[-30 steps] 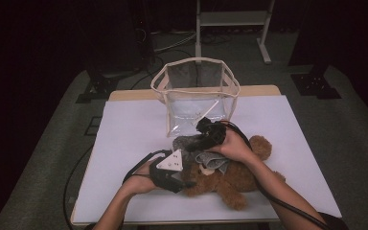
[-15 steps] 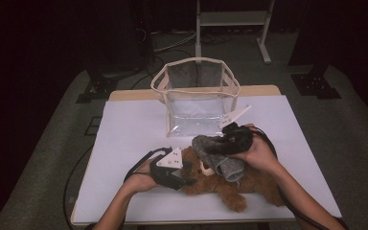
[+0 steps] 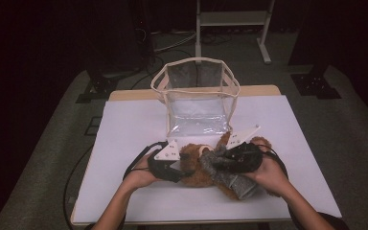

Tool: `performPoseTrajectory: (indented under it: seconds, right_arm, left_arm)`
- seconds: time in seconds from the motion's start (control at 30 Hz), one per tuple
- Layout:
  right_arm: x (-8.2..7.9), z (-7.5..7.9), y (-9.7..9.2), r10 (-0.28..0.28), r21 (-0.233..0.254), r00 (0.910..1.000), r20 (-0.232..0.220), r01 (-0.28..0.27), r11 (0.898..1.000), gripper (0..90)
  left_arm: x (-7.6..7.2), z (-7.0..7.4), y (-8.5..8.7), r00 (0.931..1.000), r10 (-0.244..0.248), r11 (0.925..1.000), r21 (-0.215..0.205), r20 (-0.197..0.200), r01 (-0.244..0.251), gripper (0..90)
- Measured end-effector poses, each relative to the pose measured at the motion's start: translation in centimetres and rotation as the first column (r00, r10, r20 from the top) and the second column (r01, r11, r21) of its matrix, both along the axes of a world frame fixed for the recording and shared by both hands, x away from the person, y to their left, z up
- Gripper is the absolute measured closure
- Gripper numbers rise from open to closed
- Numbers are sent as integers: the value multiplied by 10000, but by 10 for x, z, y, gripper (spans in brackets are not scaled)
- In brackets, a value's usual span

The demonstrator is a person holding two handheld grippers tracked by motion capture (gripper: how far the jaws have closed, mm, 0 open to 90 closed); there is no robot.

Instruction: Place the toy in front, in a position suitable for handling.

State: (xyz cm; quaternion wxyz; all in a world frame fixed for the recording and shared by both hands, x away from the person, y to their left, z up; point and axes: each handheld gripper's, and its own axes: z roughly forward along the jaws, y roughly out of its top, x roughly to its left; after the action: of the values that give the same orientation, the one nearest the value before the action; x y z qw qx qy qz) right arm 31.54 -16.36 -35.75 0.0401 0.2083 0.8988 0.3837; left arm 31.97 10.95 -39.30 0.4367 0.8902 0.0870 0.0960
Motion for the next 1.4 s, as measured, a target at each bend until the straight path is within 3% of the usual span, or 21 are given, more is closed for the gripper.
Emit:
performPoseTrajectory:
  seconds: [0.27,0.43,0.5,0.6,0.8,0.9,1.03,1.17,1.4]
  right_arm:
    - [16,1,0,-305,244,9994,135,301,9992,770]
    - [9,11,19,202,488,9994,271,-215,9986,770]
    - [8,13,36,619,267,9973,388,-629,9977,769]
    - [9,9,44,816,-151,9956,463,-810,9966,769]
    - [14,6,25,434,-65,9990,137,-433,9990,771]
    - [12,7,24,431,-35,9989,160,-431,9991,770]
    - [6,12,41,832,-56,9958,377,-830,9965,770]
    - [11,10,59,1184,-200,9922,392,-1177,9929,770]
    - [27,13,69,1006,64,9948,131,-1007,9949,770]
  left_arm:
    - [3,-5,4,9998,165,9999,-43,-79,-165,451]
    - [6,-7,-2,9996,235,9997,-59,185,-234,464]
    - [6,-6,-3,9991,324,9995,-14,281,-324,461]
    - [7,-6,1,9994,303,9995,-136,166,-301,448]
    - [7,-7,9,9997,248,9997,-79,-58,-248,427]
    - [8,-8,8,9993,380,9992,84,9,-380,421]
    - [7,-9,4,9993,374,9993,-7,35,-374,439]
    - [7,-10,3,9995,273,9996,-54,-175,-274,452]
    - [5,-13,4,9996,47,10000,-61,-296,-49,453]
